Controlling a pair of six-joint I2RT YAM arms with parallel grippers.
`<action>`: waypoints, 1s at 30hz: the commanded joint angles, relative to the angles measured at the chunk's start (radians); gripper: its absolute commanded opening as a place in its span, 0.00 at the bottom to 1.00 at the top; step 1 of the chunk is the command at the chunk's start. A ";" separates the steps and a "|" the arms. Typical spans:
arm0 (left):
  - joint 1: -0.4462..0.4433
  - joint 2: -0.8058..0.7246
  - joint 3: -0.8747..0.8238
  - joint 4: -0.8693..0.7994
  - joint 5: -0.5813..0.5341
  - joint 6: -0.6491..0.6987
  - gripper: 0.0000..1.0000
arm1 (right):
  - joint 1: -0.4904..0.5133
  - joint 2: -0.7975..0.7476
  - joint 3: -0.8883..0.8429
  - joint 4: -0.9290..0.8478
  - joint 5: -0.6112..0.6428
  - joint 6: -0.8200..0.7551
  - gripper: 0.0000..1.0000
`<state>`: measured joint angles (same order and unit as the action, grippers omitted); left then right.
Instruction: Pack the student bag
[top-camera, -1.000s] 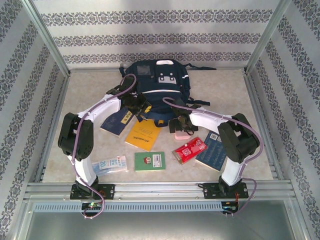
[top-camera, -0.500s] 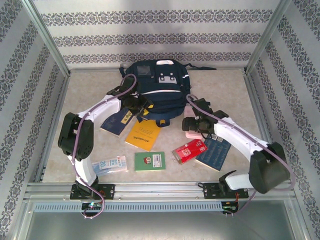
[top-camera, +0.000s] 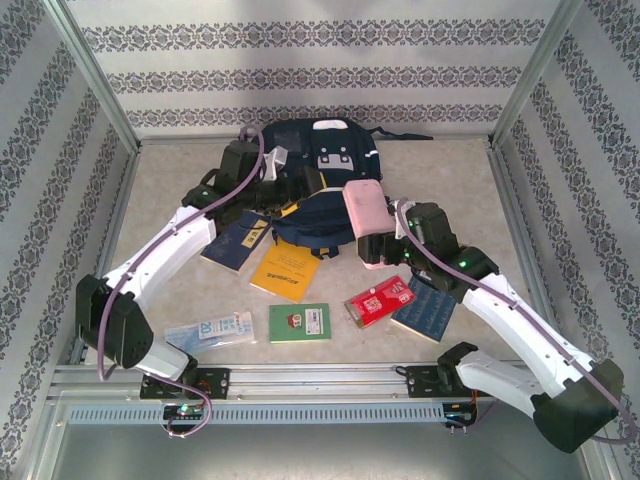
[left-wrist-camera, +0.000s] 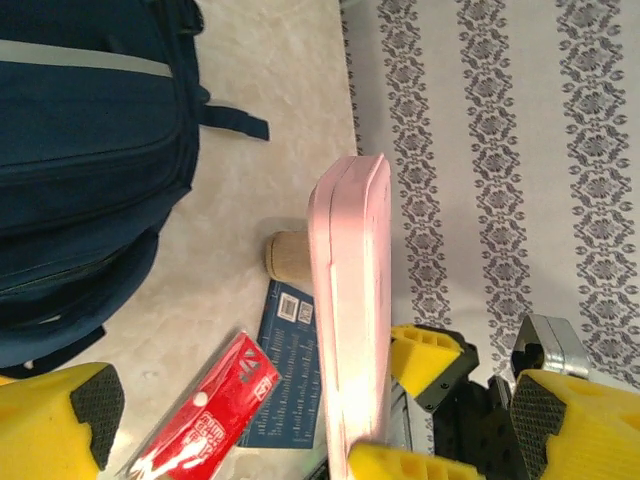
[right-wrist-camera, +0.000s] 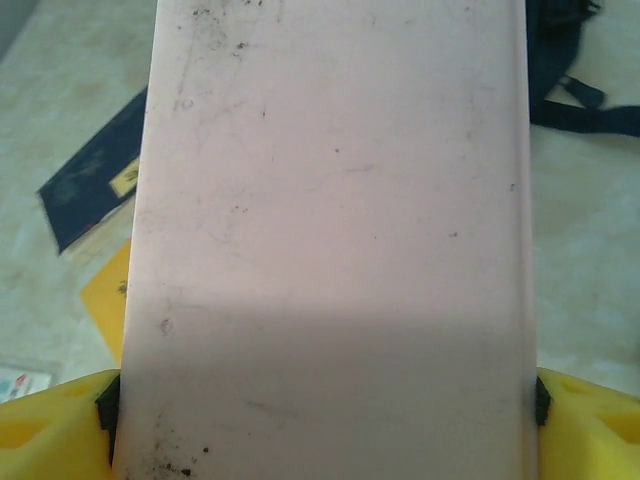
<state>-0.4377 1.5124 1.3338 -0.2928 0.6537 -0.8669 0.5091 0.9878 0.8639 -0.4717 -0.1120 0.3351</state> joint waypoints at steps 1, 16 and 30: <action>-0.002 0.061 0.013 0.102 0.101 0.022 1.00 | 0.011 -0.024 -0.008 0.104 -0.082 -0.048 0.77; -0.040 0.173 0.091 0.187 0.175 -0.007 0.80 | 0.039 0.044 0.014 0.161 -0.191 -0.024 0.73; -0.059 0.192 0.076 0.262 0.144 -0.061 0.29 | 0.055 0.048 0.029 0.171 -0.110 0.001 0.84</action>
<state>-0.4854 1.7195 1.3994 -0.1101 0.8101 -0.9215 0.5522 1.0447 0.8600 -0.3397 -0.2501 0.3180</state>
